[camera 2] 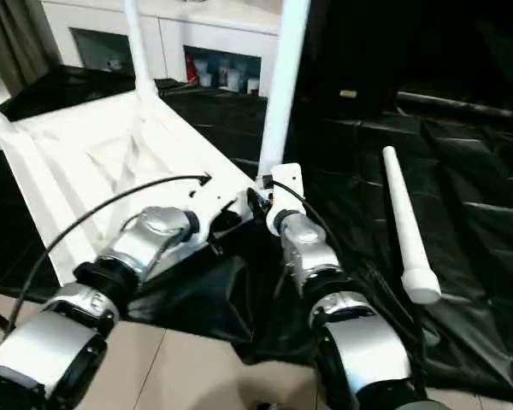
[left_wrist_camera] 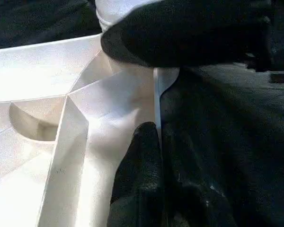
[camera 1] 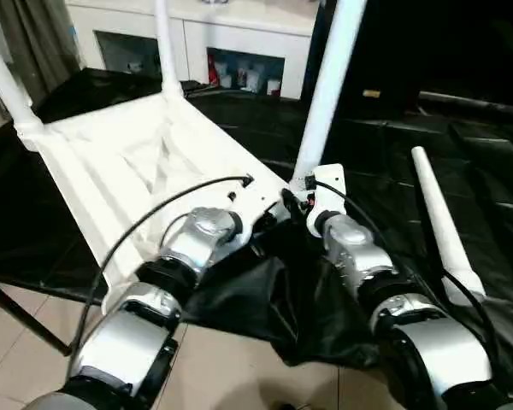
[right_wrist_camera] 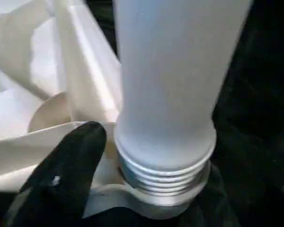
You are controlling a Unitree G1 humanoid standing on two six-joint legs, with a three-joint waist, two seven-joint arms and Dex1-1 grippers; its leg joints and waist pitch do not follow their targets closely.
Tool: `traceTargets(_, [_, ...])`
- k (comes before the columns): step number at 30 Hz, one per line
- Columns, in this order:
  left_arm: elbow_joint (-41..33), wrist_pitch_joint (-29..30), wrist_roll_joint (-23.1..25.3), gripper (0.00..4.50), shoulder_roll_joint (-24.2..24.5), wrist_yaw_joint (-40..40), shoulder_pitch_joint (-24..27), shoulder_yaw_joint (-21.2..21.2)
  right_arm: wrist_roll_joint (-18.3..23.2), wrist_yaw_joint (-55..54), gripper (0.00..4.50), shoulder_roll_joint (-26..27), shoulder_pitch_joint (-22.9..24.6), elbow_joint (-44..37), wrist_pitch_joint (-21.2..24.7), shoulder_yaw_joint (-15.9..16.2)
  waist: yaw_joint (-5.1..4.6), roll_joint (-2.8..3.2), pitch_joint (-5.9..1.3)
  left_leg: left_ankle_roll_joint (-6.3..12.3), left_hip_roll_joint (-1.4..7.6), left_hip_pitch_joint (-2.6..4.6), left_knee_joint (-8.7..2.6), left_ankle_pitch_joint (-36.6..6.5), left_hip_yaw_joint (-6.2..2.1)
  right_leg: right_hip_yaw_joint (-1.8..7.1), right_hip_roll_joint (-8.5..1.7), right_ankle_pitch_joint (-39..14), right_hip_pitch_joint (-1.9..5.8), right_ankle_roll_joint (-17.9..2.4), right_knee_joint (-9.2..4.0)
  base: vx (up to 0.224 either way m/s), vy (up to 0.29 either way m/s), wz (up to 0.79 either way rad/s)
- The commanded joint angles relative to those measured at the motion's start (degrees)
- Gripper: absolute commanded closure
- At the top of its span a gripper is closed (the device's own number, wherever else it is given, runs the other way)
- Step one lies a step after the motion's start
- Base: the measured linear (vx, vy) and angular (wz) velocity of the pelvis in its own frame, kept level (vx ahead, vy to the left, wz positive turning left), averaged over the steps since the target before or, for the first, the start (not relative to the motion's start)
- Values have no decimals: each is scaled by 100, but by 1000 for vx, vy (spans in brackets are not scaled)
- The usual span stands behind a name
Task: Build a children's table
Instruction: Insert table leg to table base
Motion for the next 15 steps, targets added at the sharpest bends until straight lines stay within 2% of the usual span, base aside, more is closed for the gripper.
traceTargets(1, [28,-156,56,450,122,-242,53,-76,-55,568,54,-233,177,-578,138,211,44,16,-363,648,171,-145,-398,-216,24,362,-388,-1206,405,-1327,-259,0,0,0])
traceTargets(2, [-46,-321,21,450,171,-448,100,-102,-24,944,54,-369,314,-940,277,319,84,-4,-400,861,147,-151,-345,221,31,370,-369,-519,438,-1432,-163,63,-23,3])
traceTargets(3, [-139,-368,4,450,237,-606,154,-127,50,1378,54,-567,519,-1460,512,443,71,-3,-433,1005,150,-142,-315,521,33,380,-369,-91,429,-1544,-83,55,-15,2])
traceTargets(4, [-293,-562,-41,450,346,-937,248,-186,213,1914,54,-862,823,-2202,880,563,100,-30,-458,1414,126,-153,-260,1146,23,373,-348,729,461,-1681,2,82,-24,3])
traceTargets(5, [-293,-562,-41,450,346,-937,248,-186,213,1914,54,-862,823,-2202,880,563,102,-25,-454,1612,123,-149,-243,1362,24,378,-349,1015,442,-1756,28,51,-16,1])
traceTargets(6, [-372,-646,-76,450,404,-1107,294,-210,283,2173,54,-1036,982,-2562,1039,619,113,-51,-427,1886,120,-163,-225,1443,38,379,-368,1077,413,-1815,21,0,0,0])
traceTargets(7, [-479,-757,-106,450,495,-1302,354,-245,348,2530,54,-1298,1202,-3028,1195,721,145,-52,-412,1943,121,-189,-211,1238,33,370,-375,641,433,-1736,-15,0,0,0])
traceTargets(8, [-542,-798,-149,450,540,-1443,392,-251,373,2697,54,-1439,1313,-3251,1239,771,177,-47,-407,1864,154,-164,-222,1029,47,371,-389,148,403,-1644,-48,0,0,0])
traceTargets(9, [-573,-831,-179,450,565,-1538,414,-252,383,2808,54,-1525,1382,-3388,1265,795,196,-37,-390,1800,160,-165,-235,904,49,365,-384,-113,404,-1590,-77,0,0,0])
traceTargets(10, [-639,-926,-194,450,643,-1679,466,-278,472,2971,54,-1670,1503,-3647,1352,807,208,-27,-375,1620,177,-155,-249,662,59,363,-378,-610,377,-1493,-129,0,0,0])
traceTargets(11, [-687,-1013,-223,450,693,-1819,505,-295,522,3087,54,-1774,1586,-3821,1397,813,221,-25,-361,1519,181,-152,-267,522,61,359,-365,-848,379,-1417,-166,0,0,0])
traceTargets(12, [-838,-1110,-299,450,841,-2141,623,-296,652,3366,54,-2034,1822,-4329,1563,810,243,-26,-345,1217,202,-143,-302,214,59,368,-349,-1272,385,-1230,-210,0,0,0])
traceTargets(13, [-874,-1165,-321,450,874,-2224,651,-300,679,3421,54,-2083,1868,-4424,1588,810,243,-26,-345,1217,202,-143,-302,214,59,368,-349,-1272,385,-1230,-210,0,0,0])
traceTargets(14, [-1017,-1234,-425,450,986,-2524,754,-294,787,3615,54,-2236,2036,-4780,1756,791,252,-5,-342,1016,221,-135,-324,112,63,376,-339,-1310,371,-1152,-208,0,0,0])
traceTargets(15, [-1070,-1260,-448,450,1037,-2601,792,-294,845,3723,54,-2299,2115,-4935,1826,804,261,-11,-345,967,226,-132,-328,83,66,377,-335,-1282,378,-1136,-203,0,0,0])
